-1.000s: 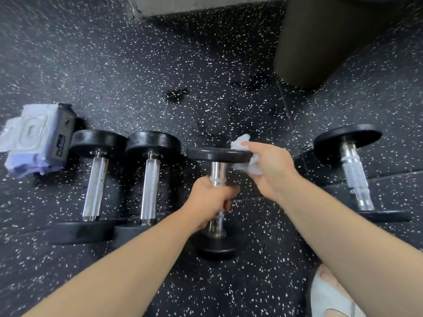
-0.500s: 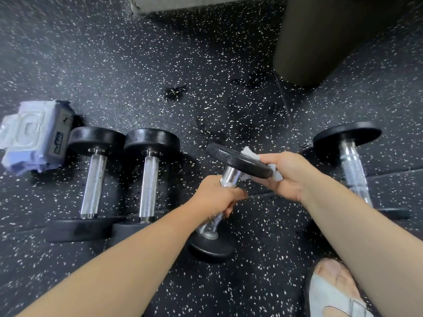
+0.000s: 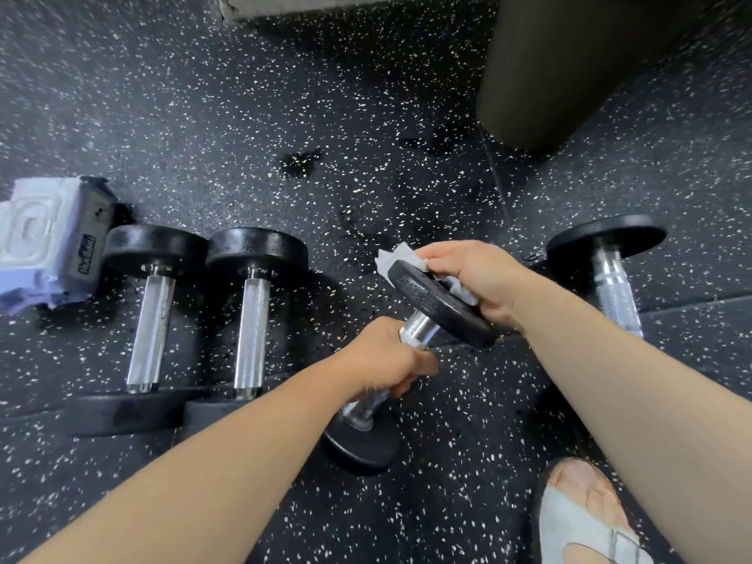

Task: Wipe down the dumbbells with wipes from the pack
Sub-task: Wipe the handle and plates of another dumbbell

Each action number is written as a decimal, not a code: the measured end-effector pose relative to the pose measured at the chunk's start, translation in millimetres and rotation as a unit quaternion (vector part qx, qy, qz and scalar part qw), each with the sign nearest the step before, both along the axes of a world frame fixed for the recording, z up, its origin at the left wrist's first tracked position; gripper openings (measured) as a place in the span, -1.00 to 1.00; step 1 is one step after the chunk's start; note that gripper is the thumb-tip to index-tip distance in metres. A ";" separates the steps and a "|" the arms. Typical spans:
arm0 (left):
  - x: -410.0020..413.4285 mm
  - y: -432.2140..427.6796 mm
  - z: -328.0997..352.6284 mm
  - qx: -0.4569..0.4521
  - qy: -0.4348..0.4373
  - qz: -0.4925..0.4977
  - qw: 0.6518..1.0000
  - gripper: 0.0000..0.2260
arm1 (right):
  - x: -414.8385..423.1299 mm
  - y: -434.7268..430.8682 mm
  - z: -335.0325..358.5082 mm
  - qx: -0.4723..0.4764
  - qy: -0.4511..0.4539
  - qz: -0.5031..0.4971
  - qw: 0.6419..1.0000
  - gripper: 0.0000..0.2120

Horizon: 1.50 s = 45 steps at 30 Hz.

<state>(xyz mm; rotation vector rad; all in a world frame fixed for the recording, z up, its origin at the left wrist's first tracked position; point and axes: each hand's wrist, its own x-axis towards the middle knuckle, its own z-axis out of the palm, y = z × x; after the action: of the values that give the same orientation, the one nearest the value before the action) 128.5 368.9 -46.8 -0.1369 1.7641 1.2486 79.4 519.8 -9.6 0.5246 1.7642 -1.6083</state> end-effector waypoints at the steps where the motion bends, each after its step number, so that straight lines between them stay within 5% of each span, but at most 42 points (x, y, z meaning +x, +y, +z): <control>1: 0.3 0.5 0.3 -0.001 0.002 -0.006 1.000 -0.69 | -1.3 -2.8 2.2 -0.002 0.019 0.021 1.000 -0.70; 14: 4.0 2.4 5.2 -0.005 0.003 -0.065 0.998 -0.75 | 17.3 1.1 38.0 -0.016 0.132 0.106 0.985 -0.75; 21: 3.4 3.7 4.3 -0.038 -0.007 -0.060 0.997 -0.67 | 27.4 -10.3 58.5 0.120 0.250 0.309 0.910 -0.64; 24: 0.4 0.6 9.1 -0.056 0.019 -0.044 0.997 -0.69 | 17.3 -17.7 57.3 0.147 0.262 0.308 0.903 -0.67; 34: 9.9 -3.9 7.9 0.000 0.035 0.014 0.999 -0.67 | -15.3 -13.7 17.7 0.108 0.080 0.153 0.979 -0.72; 39: 7.3 -5.1 9.9 0.000 0.026 0.014 1.000 -0.70 | -8.1 -24.2 38.9 0.053 0.117 0.152 0.980 -0.79; 45: 5.6 -5.5 9.6 0.003 0.025 0.030 0.999 -0.74 | 16.0 -26.4 59.4 0.112 0.236 0.256 0.931 -0.75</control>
<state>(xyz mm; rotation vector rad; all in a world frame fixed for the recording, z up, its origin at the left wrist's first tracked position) 134.1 363.4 -37.1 -0.1561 1.8107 1.3104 95.5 493.4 49.8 -0.2494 2.2170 -1.2249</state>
